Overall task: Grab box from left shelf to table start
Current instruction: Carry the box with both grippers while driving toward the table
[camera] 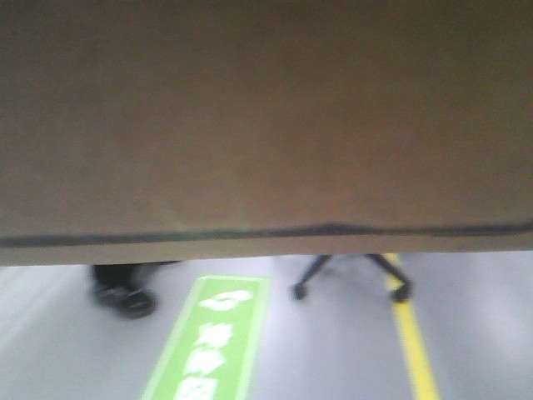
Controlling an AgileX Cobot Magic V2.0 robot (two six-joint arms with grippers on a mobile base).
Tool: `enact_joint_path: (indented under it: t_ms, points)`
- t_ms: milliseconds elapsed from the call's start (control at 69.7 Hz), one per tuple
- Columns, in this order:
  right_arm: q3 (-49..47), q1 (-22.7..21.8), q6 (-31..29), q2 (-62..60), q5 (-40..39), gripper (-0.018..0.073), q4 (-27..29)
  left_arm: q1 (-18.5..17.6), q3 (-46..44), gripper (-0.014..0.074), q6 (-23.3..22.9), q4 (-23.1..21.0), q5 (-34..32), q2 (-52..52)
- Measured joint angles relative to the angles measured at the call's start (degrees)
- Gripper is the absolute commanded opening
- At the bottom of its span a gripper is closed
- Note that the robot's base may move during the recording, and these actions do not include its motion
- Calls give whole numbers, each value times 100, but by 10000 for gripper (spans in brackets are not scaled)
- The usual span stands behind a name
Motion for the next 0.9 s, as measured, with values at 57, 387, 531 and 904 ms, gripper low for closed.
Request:
enact_joint_path:
  t_ms: [57, 387, 531, 904]
  points:
    - [0, 0, 0, 0, 0, 59, 0, 0, 0, -93, 0, 0, 0, 0]
    - [0, 0, 0, 0, 0, 59, 0, 0, 0, -93, 0, 0, 0, 0]
    - [0, 0, 0, 0, 0, 59, 0, 0, 0, -93, 0, 0, 0, 0]
    - [0, 0, 0, 0, 0, 59, 0, 0, 0, -93, 0, 0, 0, 0]
